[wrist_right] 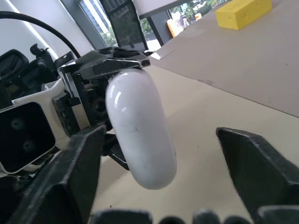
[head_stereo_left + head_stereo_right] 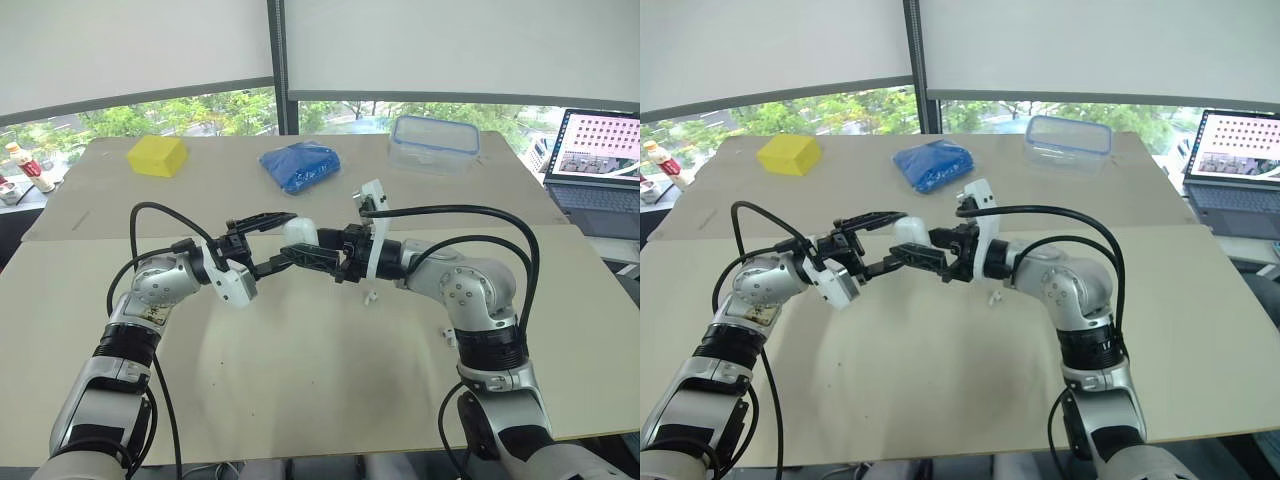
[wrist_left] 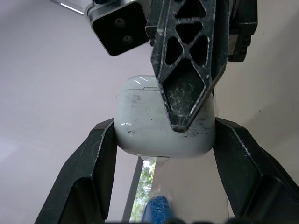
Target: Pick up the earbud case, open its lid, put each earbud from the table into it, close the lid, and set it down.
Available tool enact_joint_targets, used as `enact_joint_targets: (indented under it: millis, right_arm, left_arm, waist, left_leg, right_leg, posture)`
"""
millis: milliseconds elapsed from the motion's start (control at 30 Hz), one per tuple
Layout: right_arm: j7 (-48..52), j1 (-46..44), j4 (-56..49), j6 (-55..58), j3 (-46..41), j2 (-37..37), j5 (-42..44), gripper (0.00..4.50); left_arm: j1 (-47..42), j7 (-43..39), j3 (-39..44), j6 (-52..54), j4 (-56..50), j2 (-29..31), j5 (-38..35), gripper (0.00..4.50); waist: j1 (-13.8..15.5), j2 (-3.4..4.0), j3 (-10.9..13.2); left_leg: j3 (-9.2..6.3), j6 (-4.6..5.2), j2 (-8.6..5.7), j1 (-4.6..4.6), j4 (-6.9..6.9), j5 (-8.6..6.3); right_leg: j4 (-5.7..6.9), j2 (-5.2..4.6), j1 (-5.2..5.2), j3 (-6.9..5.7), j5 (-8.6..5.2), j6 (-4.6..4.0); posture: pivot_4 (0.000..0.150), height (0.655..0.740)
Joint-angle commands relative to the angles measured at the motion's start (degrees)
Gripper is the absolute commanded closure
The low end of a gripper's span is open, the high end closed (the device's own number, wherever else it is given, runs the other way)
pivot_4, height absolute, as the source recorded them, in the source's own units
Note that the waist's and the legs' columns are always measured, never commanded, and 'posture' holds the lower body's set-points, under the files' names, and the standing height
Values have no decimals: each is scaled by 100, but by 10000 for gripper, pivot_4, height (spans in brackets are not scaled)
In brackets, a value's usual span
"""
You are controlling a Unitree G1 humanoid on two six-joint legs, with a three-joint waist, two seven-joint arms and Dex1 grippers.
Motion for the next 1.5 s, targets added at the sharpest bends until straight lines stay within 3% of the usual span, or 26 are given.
enact_joint_targets:
  millis: [33,200,233,433,500,567,800,900,1033,1133,1300,1500]
  right_arm:
    - [87,-165,-72,-153,33,-24,-8,18246]
    - [82,-192,-15,-188,14,-7,-26,35859]
    - [81,-195,-10,-196,16,-6,-28,36922]
    - [48,-215,-32,-181,-49,24,13,36916]
    - [25,-209,-43,-167,-77,30,35,36916]
    - [5,-194,-62,-162,-97,24,42,37080]
    - [-158,-217,10,-458,-95,-144,-313,37099]
    - [-102,-214,188,-990,304,-556,-1034,37103]
    - [378,-189,299,-2112,1250,-1266,-2179,37108]
    - [695,-246,308,-2773,1727,-1518,-2749,37110]
    - [980,-334,283,-3343,2085,-1588,-3330,37110]
    - [1220,-477,250,-3682,2351,-1518,-3868,37110]
  left_arm:
    - [-40,110,36,-120,4,114,-53,19702]
    - [-54,120,-5,-160,60,125,-48,19702]
    - [-57,126,-12,-166,69,124,-44,19702]
    - [-92,138,-102,-267,192,107,19,19702]
    - [-96,116,-135,-238,234,118,-21,8647]
    - [-103,65,-195,-255,280,160,-77,442]
    - [77,-584,-353,463,-131,500,-1103,0]
    - [242,-993,-271,1578,-873,683,-1853,0]
    - [302,-1595,-308,4023,-1877,971,-2594,0]
    - [83,-2152,-320,5516,-2232,1095,-3007,8294]
    - [-238,-2818,-524,6913,-2431,1209,-2700,31267]
    - [-556,-3330,-694,6964,-2297,973,-2144,31267]
  waist:
    - [0,0,0]
    - [0,0,0]
    - [0,0,0]
    - [0,0,0]
    - [0,0,0]
    - [1,0,0]
    - [-13,0,0]
    - [-14,0,0]
    - [-20,2,1]
    - [-75,1,1]
    - [-149,1,1]
    - [-124,1,1]
  left_leg:
    - [0,0,0,0,0,0]
    - [-1,0,0,0,0,0]
    - [0,0,-1,1,0,0]
    - [-1,0,-1,0,0,0]
    - [-1,0,-1,0,0,0]
    - [-1,0,-2,0,0,0]
    - [-2,0,-1,0,0,0]
    - [-1,0,-2,-1,0,0]
    - [-1,1,-3,-1,3,0]
    - [-1,1,-1,0,5,0]
    - [1,2,0,4,6,0]
    - [3,1,1,2,7,0]
  right_leg:
    - [0,0,0,0,0,0]
    - [0,0,0,-1,0,0]
    - [0,0,0,-1,0,0]
    - [0,-1,0,-2,0,0]
    - [0,-1,0,-2,0,0]
    - [1,-1,0,-2,0,0]
    - [4,0,-3,-2,0,0]
    - [4,-3,-4,-2,0,0]
    - [3,-2,-1,-3,-2,3]
    - [4,4,2,-4,-4,6]
    - [3,8,4,-7,-4,5]
    - [-1,6,4,-7,-5,5]
  posture:
    - [1500,7400]
    - [1500,7400]
    - [1500,7400]
    - [1500,7400]
    - [1500,7400]
    - [1500,7400]
    - [1500,7400]
    - [1500,7400]
    - [1500,7400]
    - [1500,7400]
    - [1500,7400]
    - [1500,7400]
